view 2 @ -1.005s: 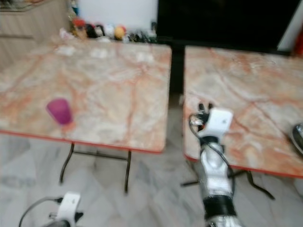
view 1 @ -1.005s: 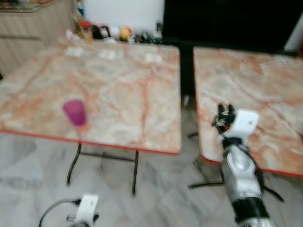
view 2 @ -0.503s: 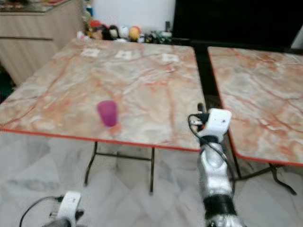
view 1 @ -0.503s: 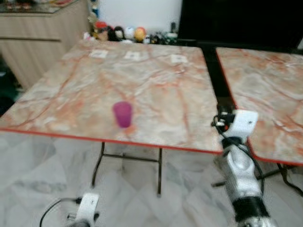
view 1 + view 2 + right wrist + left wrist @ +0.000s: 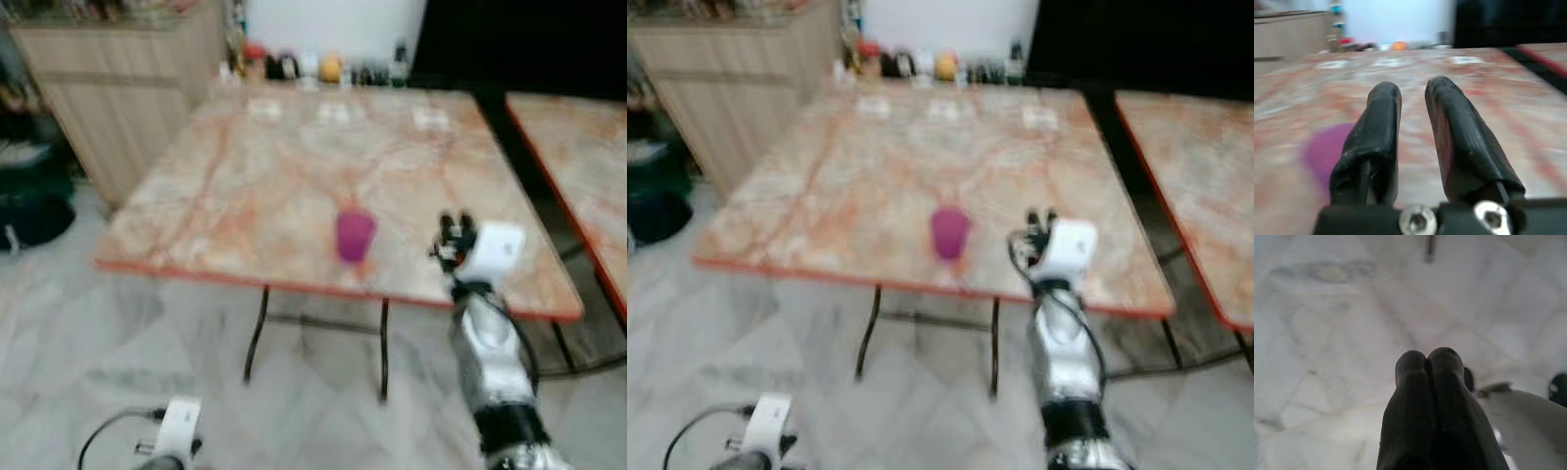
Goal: Setting the table
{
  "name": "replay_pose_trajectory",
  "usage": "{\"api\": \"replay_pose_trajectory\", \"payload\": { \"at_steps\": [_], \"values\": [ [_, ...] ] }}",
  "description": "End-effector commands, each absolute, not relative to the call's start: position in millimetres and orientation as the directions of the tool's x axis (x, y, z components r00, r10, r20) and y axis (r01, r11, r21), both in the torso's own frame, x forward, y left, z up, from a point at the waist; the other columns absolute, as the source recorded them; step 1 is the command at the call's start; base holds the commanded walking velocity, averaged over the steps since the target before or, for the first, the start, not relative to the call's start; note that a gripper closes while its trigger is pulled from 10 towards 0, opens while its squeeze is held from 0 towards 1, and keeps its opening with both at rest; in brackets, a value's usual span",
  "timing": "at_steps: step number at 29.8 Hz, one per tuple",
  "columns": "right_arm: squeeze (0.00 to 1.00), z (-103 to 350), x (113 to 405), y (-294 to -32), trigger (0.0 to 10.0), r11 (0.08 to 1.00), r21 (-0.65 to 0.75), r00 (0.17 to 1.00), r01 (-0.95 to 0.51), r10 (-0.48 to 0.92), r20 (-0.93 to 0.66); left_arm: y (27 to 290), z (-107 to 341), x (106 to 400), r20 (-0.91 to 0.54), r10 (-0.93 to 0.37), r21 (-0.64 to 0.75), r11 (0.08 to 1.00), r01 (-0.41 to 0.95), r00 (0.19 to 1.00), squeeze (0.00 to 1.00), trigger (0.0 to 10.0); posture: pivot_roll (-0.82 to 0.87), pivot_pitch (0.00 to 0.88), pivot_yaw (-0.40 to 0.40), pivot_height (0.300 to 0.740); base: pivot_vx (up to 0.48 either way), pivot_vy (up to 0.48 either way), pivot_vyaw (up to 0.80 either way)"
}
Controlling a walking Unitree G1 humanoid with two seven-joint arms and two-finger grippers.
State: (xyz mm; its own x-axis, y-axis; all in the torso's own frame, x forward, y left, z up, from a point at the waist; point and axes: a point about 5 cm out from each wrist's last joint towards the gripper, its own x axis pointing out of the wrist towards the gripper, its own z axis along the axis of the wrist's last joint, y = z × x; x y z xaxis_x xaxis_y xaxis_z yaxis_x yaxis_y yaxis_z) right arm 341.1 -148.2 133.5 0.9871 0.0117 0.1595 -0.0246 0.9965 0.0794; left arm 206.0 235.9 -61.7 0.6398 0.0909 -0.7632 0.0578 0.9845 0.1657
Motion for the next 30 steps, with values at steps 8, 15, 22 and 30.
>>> {"api": "replay_pose_trajectory", "payload": {
  "at_steps": [8, 15, 22, 30],
  "values": [
    [0.0, 138.7, 350.3, -156.9, 10.0, 0.997, 0.071, 0.99, -0.018, 0.008, 0.139, 229.6, -66.5, 200.7, -0.776, 0.078, 0.135, 0.99, 0.045, 0.626, 0.0, 10.0, 0.13, 0.036, -0.012, 0.74, 0.0, 0.0, 0.0],
    [1.0, 141.6, 352.8, -155.5, 10.0, 0.996, 0.082, 0.99, -0.018, 0.006, 0.144, 230.5, -66.7, 200.1, -0.78, 0.079, 0.139, 0.989, 0.049, 0.621, 0.0, 10.0, 0.14, 0.043, -0.008, 0.74, 0.0, 0.0, 0.0],
    [1.0, 136.8, 351.7, -157.3, 10.0, 0.996, 0.091, 0.992, -0.013, 0.001, 0.129, 231.3, -66.7, 199.8, -0.781, 0.078, 0.143, 0.988, 0.055, 0.62, 0.0, 10.0, 0.14, 0.05, -0.004, 0.74, 0.0, 0.0, 0.0],
    [0.0, 132.8, 351.3, -155.8, 10.0, 0.996, 0.09, 0.994, -0.022, 0.012, 0.108, 232.9, -66.1, 200.0, -0.781, 0.079, 0.145, 0.988, 0.058, 0.62, 0.0, 10.0, 0.14, 0.064, 0.002, 0.74, 0.0, 0.0, 0.0]
  ]
}}
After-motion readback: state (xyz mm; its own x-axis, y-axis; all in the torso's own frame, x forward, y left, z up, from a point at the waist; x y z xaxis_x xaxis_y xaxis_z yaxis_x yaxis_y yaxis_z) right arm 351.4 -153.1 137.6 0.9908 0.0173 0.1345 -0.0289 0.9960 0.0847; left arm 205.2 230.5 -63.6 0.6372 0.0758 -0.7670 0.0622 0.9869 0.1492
